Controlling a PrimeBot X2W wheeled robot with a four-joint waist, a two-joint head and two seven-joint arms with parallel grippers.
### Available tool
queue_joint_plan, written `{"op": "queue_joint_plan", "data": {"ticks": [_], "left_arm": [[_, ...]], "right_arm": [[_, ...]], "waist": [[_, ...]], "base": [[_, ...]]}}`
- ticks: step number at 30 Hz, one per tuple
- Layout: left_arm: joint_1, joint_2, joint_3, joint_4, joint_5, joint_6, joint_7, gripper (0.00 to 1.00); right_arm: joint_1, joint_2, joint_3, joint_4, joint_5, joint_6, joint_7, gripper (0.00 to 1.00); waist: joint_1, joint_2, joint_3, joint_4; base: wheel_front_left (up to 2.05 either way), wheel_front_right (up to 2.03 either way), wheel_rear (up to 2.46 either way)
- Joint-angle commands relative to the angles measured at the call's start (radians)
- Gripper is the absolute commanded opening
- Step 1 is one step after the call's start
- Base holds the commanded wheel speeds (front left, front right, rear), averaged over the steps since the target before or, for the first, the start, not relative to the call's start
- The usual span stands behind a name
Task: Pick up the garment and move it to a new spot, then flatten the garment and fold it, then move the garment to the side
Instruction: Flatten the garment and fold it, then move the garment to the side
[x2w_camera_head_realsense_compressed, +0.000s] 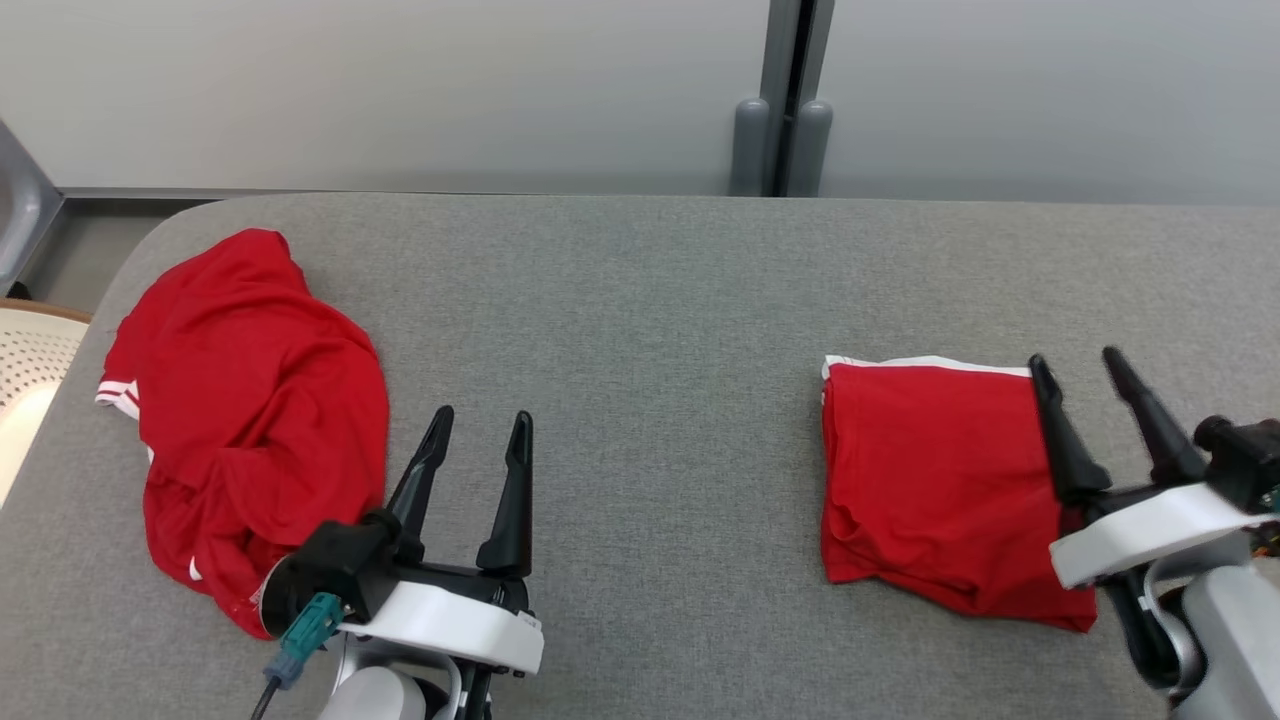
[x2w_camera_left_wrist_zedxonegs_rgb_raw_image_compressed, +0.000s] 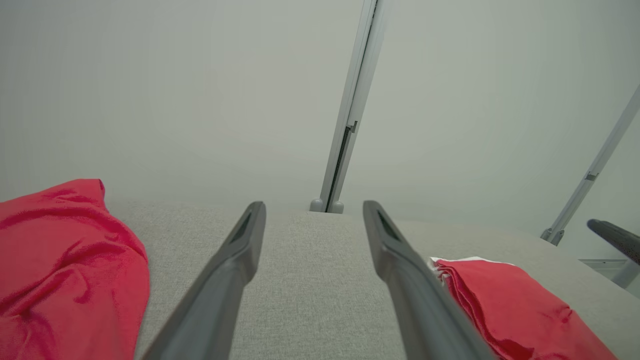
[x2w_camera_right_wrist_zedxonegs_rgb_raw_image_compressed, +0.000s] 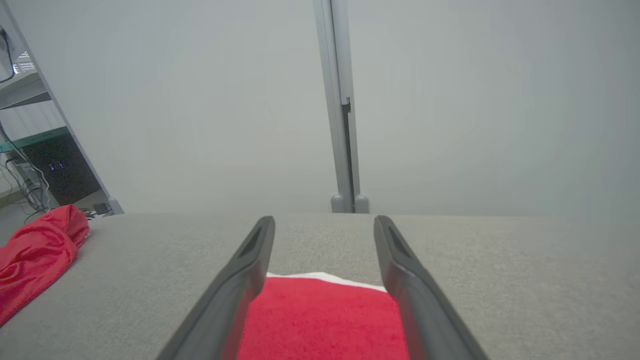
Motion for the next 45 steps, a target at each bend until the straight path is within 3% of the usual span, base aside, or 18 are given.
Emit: {"op": "queue_joint_plan", "data": {"ticks": [1,4,8,15,19,29,45], "left_arm": [[-0.022,0.004,0.008,-0.005,0.006,-0.001,-0.002,1.00],[-0.035,0.004,0.018,-0.006,0.011,-0.003,-0.002,1.00],[-0.041,0.004,0.022,-0.005,0.016,-0.007,-0.002,1.00],[-0.008,0.004,0.007,-0.001,0.042,0.002,-0.002,1.00],[0.012,0.004,0.016,-0.018,0.030,0.022,-0.002,1.00],[-0.002,0.004,0.012,-0.022,0.040,0.019,-0.002,1.00],[-0.052,0.004,-0.022,-0.002,0.047,-0.002,-0.002,1.00]], "right_arm": [[0.003,-0.007,-0.039,-0.032,-0.062,0.000,-0.006,1.00],[0.047,0.000,-0.155,-0.097,-0.234,0.000,-0.006,1.00],[0.110,0.058,-0.271,-0.196,-0.398,0.000,-0.006,1.00],[0.210,0.167,-0.358,-0.275,-0.502,0.000,-0.006,1.00],[0.233,0.194,-0.370,-0.281,-0.516,0.000,-0.006,1.00],[0.215,0.198,-0.382,-0.245,-0.491,0.000,-0.007,1.00],[0.063,0.175,-0.383,0.108,-0.308,0.000,-0.002,1.00]], "waist": [[0.0000,-0.0001,0.003,-0.018],[0.0000,-0.0001,0.007,-0.037],[0.0000,-0.0001,0.008,-0.057],[0.0000,-0.0001,0.004,-0.086],[0.0000,-0.0001,0.001,-0.093],[0.0000,-0.0001,0.015,-0.072],[0.0000,-0.0001,0.132,-0.003]], "base": [[0.00,0.00,0.00],[0.00,0.00,0.00],[0.00,0.00,0.00],[0.00,0.00,0.00],[0.00,0.00,0.00],[0.00,0.00,0.00],[0.00,0.00,0.00]]}}
